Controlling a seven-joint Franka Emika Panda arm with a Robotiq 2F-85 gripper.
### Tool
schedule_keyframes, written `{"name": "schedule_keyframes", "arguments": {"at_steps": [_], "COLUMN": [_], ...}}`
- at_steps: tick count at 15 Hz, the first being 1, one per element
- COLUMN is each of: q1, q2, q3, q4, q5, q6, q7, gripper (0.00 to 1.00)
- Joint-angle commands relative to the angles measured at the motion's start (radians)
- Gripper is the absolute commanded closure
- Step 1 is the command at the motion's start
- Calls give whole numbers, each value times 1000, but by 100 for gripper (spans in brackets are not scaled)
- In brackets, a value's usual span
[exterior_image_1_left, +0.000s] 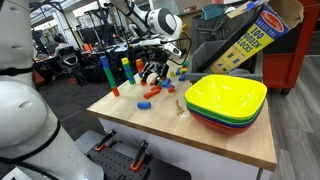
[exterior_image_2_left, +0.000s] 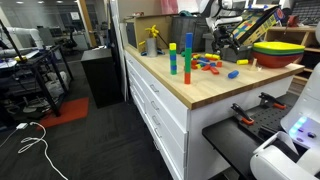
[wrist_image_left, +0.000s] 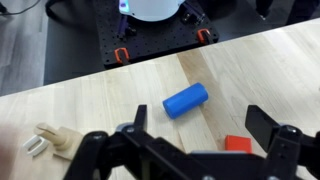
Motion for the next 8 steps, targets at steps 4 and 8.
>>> {"name": "schedule_keyframes", "arguments": {"at_steps": [4,8], "q1": [-26,-15], "q2": [-169,-244], "q3": [-59,-82], "q4": [-270,-396], "q5": [165,163], "q6": [298,510], "q7": [78,180], "gripper": [0,0]}}
